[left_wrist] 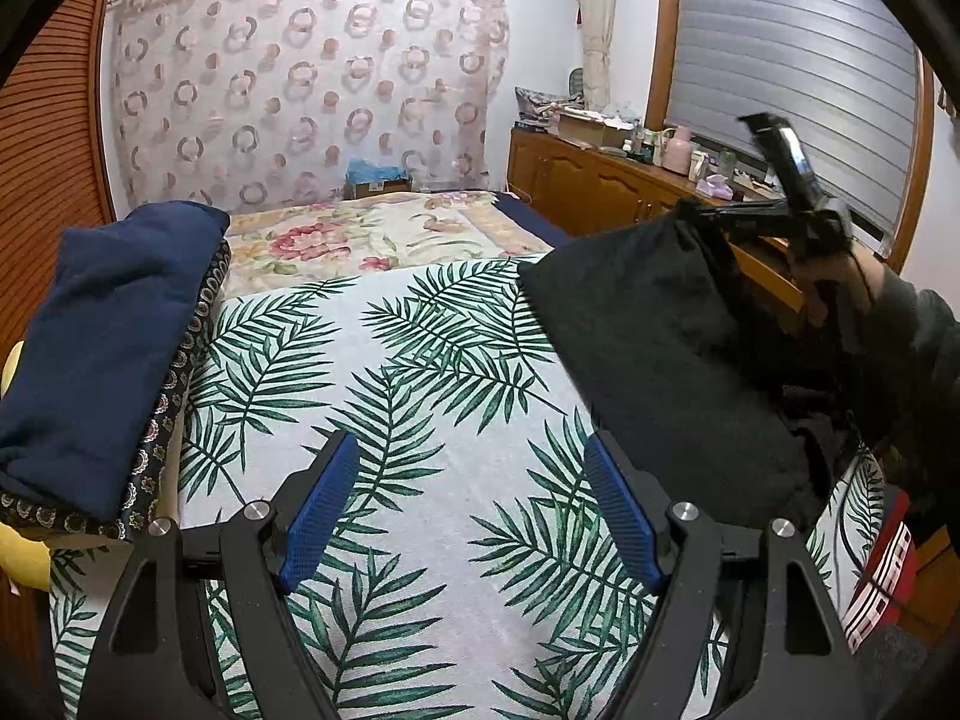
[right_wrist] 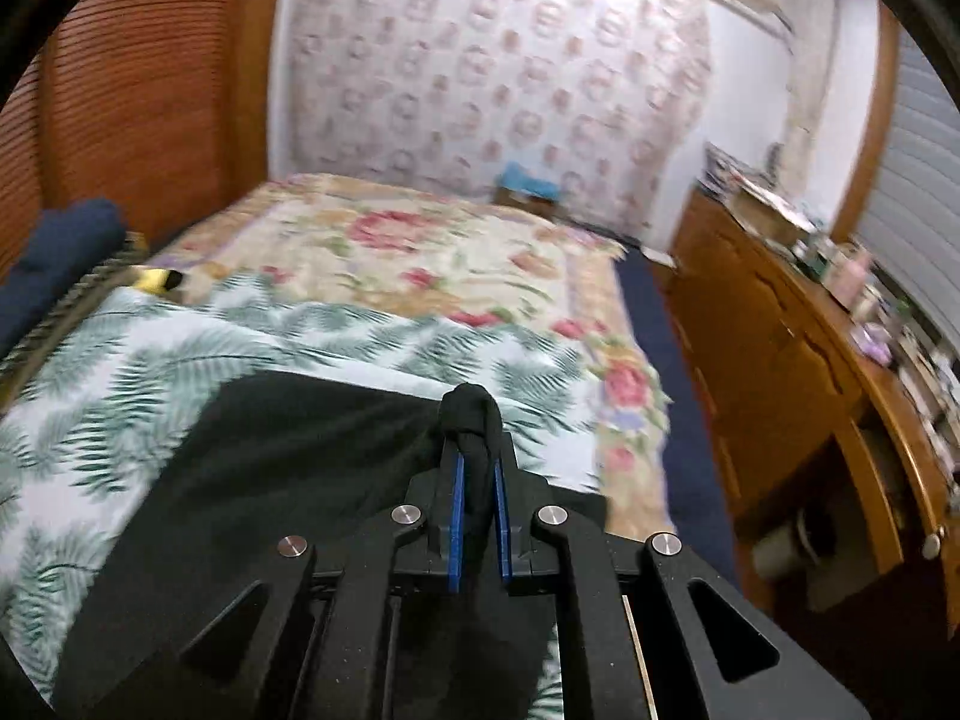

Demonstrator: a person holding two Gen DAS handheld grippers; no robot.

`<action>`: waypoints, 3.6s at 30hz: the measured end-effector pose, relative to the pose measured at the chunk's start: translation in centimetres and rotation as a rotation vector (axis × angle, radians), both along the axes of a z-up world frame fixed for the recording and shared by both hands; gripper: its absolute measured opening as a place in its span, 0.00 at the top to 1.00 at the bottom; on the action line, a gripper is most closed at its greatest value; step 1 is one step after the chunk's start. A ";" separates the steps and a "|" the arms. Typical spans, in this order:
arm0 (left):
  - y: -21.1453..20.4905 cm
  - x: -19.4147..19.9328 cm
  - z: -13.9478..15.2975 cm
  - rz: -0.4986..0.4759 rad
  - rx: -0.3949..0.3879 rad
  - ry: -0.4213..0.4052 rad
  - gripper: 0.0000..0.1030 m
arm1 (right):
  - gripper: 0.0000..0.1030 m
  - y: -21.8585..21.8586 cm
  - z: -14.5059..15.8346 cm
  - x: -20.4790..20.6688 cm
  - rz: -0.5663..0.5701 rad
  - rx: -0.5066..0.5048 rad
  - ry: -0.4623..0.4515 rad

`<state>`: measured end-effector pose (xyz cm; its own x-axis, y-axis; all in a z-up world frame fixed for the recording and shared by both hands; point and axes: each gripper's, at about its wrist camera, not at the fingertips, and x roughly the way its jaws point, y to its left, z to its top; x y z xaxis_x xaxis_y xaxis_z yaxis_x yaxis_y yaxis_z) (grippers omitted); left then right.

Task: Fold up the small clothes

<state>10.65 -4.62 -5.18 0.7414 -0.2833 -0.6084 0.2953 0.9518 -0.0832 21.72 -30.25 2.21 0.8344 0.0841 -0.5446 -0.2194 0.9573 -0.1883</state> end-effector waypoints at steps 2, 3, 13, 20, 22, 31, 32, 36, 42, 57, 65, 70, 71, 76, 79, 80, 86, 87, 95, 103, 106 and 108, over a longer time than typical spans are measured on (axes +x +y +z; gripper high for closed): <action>-0.2 0.0 -0.1 -0.005 0.004 0.003 0.24 | 0.92 -0.6 -0.7 1.2 -0.040 -0.006 0.025; -0.2 0.0 -0.2 -0.007 0.006 0.004 0.24 | 0.92 -0.9 -1.1 1.8 -0.058 -0.004 0.038; -1.6 -0.3 -0.4 -0.048 0.001 0.017 0.24 | 0.55 -0.3 0.9 1.7 -0.075 0.013 0.044; -3.5 -0.8 -0.4 -0.093 -0.008 0.024 0.24 | 0.52 -1.2 0.7 -4.4 0.002 0.043 0.024; -4.1 -0.9 -0.5 -0.110 -0.008 0.029 0.24 | 0.52 -1.4 0.1 -6.4 0.028 0.053 0.029; -7.2 -1.5 -1.5 -0.183 0.004 0.066 0.24 | 0.52 -1.3 -5.9 -12.5 0.167 0.093 0.163; -7.5 -1.6 -1.5 -0.191 0.004 0.069 0.24 | 0.52 -1.5 -6.5 -12.6 0.172 0.099 0.179; -8.6 -1.8 -1.9 -0.214 0.016 0.084 0.24 | 0.52 -2.5 -7.7 -12.3 0.177 0.103 0.213; -9.8 -1.9 -2.6 -0.228 0.033 0.106 0.24 | 0.87 -4.1 -7.8 -13.3 0.238 0.146 0.250; -11.3 -2.4 -3.1 -0.255 0.063 0.128 0.24 | 0.96 -9.8 -7.0 -21.7 0.103 0.205 0.171; -11.8 -2.4 -3.4 -0.262 0.073 0.145 0.24 | 0.84 -8.4 -4.9 -22.9 0.056 0.173 0.105; -12.4 -2.6 -3.7 -0.276 0.080 0.157 0.24 | 0.66 -7.6 -4.6 -23.6 0.049 0.164 0.057; -12.5 -2.6 -3.8 -0.279 0.080 0.160 0.24 | 0.64 -7.5 -4.7 -23.6 0.055 0.176 0.050; -12.6 -3.0 -3.8 -0.294 0.076 0.166 0.24 | 0.62 -7.2 -6.1 -22.6 0.041 0.189 0.065; -12.4 -3.1 -3.7 -0.297 0.063 0.173 0.26 | 0.62 -7.0 -7.0 -21.8 0.041 0.194 0.080; -12.3 -3.2 -3.7 -0.300 0.057 0.175 0.33 | 0.62 -7.0 -7.4 -21.6 0.041 0.196 0.083; -12.2 -3.2 -4.2 -0.318 0.031 0.222 0.51 | 0.62 -7.9 -8.5 -20.1 0.003 0.226 0.122; -12.2 -3.3 -4.2 -0.318 0.035 0.221 0.51 | 0.62 -7.8 -8.4 -20.1 0.002 0.228 0.124; -12.0 -4.1 -4.1 -0.333 0.039 0.231 0.58 | 0.51 -8.2 -8.8 -19.7 -0.012 0.195 0.149; -12.1 -4.1 -4.1 -0.332 0.046 0.230 0.58 | 0.40 -9.0 -9.8 -18.9 0.011 0.242 0.246; -12.2 -4.0 -4.1 -0.331 0.045 0.229 0.58 | 0.40 -9.0 -9.6 -18.8 0.019 0.238 0.240; -12.2 -4.0 -4.1 -0.333 0.053 0.226 0.58 | 0.40 -9.2 -9.5 -18.7 0.028 0.255 0.242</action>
<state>6.64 -16.85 -9.26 0.4599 -0.4497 -0.7657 0.5684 0.8116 -0.1352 2.98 -39.44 -7.27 0.6790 0.2643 -0.6849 -0.2557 0.9597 0.1169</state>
